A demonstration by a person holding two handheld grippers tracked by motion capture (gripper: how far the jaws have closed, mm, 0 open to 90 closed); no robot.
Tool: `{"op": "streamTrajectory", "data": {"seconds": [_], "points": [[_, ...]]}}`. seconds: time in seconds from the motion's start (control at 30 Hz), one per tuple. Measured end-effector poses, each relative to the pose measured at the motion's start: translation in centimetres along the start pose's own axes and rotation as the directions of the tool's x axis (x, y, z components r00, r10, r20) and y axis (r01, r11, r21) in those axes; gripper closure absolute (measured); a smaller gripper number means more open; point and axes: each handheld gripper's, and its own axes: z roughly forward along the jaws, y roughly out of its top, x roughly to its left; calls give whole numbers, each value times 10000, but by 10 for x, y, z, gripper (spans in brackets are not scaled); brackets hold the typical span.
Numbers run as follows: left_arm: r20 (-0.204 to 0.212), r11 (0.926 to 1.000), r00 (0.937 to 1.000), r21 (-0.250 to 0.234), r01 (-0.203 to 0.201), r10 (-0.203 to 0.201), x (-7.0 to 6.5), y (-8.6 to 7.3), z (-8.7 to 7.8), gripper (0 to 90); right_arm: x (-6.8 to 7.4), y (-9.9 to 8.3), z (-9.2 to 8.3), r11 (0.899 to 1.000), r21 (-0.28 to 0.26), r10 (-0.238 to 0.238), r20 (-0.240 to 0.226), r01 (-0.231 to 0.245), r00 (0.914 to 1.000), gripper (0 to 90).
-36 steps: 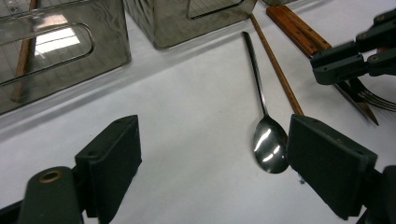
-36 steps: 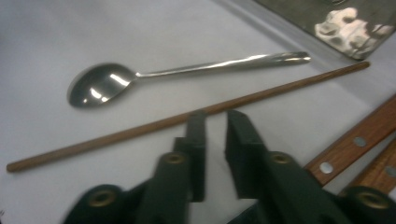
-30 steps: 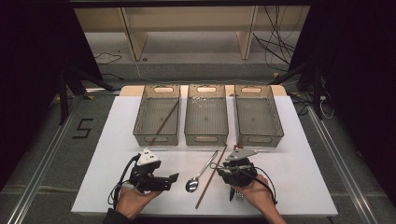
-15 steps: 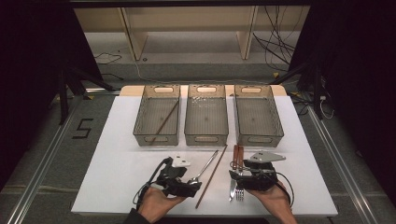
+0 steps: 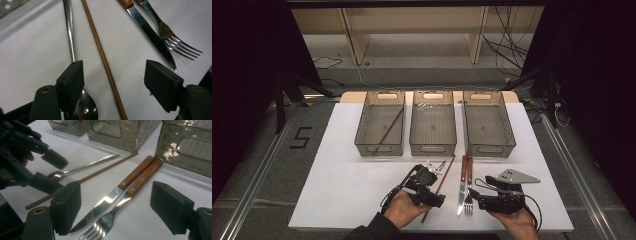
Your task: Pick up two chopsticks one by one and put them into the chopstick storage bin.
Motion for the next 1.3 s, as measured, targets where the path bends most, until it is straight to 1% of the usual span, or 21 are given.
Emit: {"op": "streamTrajectory", "data": {"seconds": [0.07,0.1,0.17,0.2,0.27,0.3,0.37,0.4,0.5,0.53,0.6,0.63,0.7,0.8,0.87,0.9,1.0,1.03,1.1,1.13,1.3], "points": [[-213,9999,9998,104,-25,27,-1,4,4,382,0,-1,-2,10000,-42,31,-5,-31,10000,256],[-233,9997,9997,226,-76,81,-1,7,5,403,0,-2,-2,10000,-33,24,-17,-25,10000,256],[48,9995,10000,320,76,-77,-1,11,8,442,0,-2,-3,10000,-14,57,-37,-57,10000,256],[26,9991,10000,415,62,-63,0,12,9,460,0,-2,-3,10000,-14,32,-44,-32,10000,256],[-254,9976,9997,698,-51,69,0,14,14,491,0,-3,-4,10000,-32,33,-73,-33,10000,257],[-202,9971,9998,754,23,-8,0,14,15,504,0,-3,-4,10000,-41,12,-81,-12,10000,257],[-140,9951,9999,991,-31,46,-1,16,17,535,1,-3,-4,10000,-39,-11,-85,11,10000,257],[-202,9930,9996,1171,-167,192,-2,17,17,543,1,-3,-4,10000,-47,-6,-90,6,10000,257],[-403,9888,9988,1473,-226,288,-2,20,20,598,1,-3,-3,10000,-21,-7,-115,7,9999,257],[-419,9858,9984,1648,-306,380,-2,21,21,611,1,-3,-3,10000,-31,-17,-124,16,9999,257],[-391,9819,9986,1874,-272,351,-1,22,24,632,2,-2,-4,9999,-84,-62,-137,61,9999,257],[-358,9823,9990,1865,-196,267,-1,22,25,646,2,-2,-4,9999,-92,-59,-127,58,9999,257],[-375,9803,9990,1967,-183,262,0,24,26,672,2,-2,-3,9999,-96,-77,-130,76,9999,257],[-282,9764,9994,2157,-137,203,1,27,26,700,2,-3,-3,9999,-93,-88,-115,87,9999,258],[-344,9729,9991,2307,-181,267,0,30,28,715,2,-3,-3,9999,-93,-125,-121,124,9998,258],[-370,9714,9991,2373,-117,211,0,31,28,715,2,-3,-3,9998,-107,-149,-124,148,9998,259],[-428,9703,9989,2419,-69,178,0,32,29,734,3,-3,-3,9997,-117,-194,-128,193,9997,260],[-381,9698,9992,2439,-54,152,1,32,29,738,3,-3,-3,9997,-125,-203,-124,201,9997,260],[-378,9711,9993,2387,54,38,3,32,29,751,3,-2,-4,9997,-164,-203,-139,200,9997,261],[-327,9722,9994,2334,167,-93,4,31,29,761,3,-2,-4,9996,-179,-204,-137,202,9997,261],[-282,9725,9995,2319,222,-161,6,31,28,788,3,-2,-4,9995,-208,-223,-117,221,9997,263]]}}
